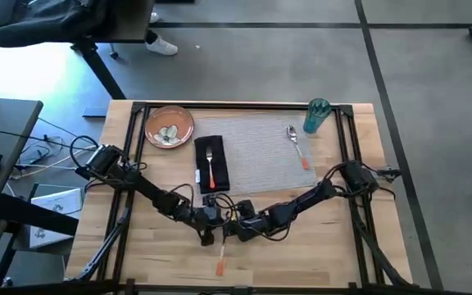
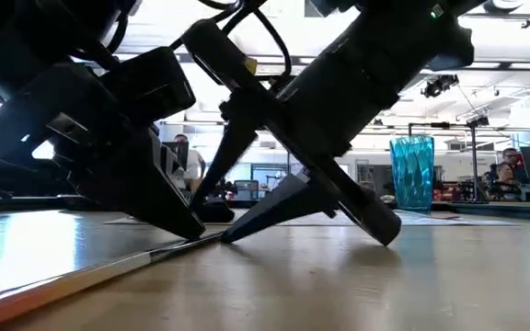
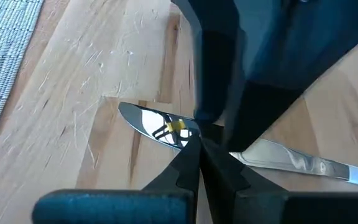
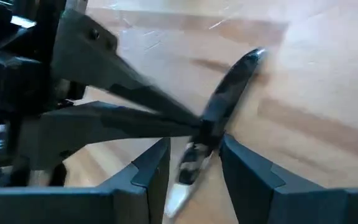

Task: Set table place
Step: Put the orange table knife on the gray table mat beside the orange spoon

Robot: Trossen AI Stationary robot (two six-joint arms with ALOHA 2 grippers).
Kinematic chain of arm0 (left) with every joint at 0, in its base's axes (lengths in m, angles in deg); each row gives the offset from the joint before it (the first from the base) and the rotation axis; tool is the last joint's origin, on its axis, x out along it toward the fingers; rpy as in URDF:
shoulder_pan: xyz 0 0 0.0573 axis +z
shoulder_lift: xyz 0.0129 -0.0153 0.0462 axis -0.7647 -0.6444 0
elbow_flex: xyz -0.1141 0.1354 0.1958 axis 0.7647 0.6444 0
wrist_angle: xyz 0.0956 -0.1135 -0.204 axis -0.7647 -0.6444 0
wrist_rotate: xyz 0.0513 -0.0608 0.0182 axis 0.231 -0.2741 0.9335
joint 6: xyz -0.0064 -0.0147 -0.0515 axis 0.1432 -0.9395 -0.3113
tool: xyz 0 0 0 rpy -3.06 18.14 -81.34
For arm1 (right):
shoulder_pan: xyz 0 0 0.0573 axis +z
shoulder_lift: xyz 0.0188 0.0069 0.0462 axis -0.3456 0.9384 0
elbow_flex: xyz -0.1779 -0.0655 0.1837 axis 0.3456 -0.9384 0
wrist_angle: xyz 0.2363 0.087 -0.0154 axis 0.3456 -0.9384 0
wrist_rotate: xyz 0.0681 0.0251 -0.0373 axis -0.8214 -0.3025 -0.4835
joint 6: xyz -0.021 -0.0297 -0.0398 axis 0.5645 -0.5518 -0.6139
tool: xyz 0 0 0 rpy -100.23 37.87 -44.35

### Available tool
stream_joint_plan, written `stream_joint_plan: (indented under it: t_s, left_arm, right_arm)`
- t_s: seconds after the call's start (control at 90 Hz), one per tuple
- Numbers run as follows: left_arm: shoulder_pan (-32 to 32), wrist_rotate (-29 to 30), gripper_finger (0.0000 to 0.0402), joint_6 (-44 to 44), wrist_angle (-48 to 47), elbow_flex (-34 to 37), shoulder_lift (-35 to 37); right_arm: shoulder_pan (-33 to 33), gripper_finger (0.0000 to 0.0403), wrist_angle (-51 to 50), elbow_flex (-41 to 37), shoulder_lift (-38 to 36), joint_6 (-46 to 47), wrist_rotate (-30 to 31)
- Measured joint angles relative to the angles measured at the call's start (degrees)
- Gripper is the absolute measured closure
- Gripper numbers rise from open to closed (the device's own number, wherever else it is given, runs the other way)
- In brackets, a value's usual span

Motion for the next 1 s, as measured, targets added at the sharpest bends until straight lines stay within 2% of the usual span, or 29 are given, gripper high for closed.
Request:
stream_joint_plan:
  t_s: [0.311,0.533,0.622,0.722,0.889,1.0]
  left_arm:
    - [0.0,-0.39,0.0402,0.02,0.02,0.02,-0.04]
    - [0.0,-0.23,0.0402,0.02,0.04,0.04,-0.07]
    - [0.0,-0.17,0.0402,0.02,0.07,0.04,-0.09]
    - [0.0,-0.16,0.0402,0.01,0.1,0.07,-0.09]
    - [0.0,-0.02,0.0402,-0.04,0.19,0.07,-0.09]
    - [0.0,0.02,0.0402,-0.04,0.6,0.09,-0.09]
  right_arm:
    - [0.02,0.0277,3.44,0.02,0.83,-0.03,3.87]
    - [-0.34,0.0277,1.16,-0.25,-1.38,-11.61,-3.17]
    - [-0.39,0.0277,-3.29,-0.56,-3.33,-13.26,-2.84]
    - [0.38,0.0277,-7.31,-0.53,-4.55,-8.01,-0.8]
    - [2.1,0.0277,-6.9,-0.41,-3.42,7.53,4.64]
    - [2.71,0.0277,-6.52,-0.19,-2.76,13.31,6.11]
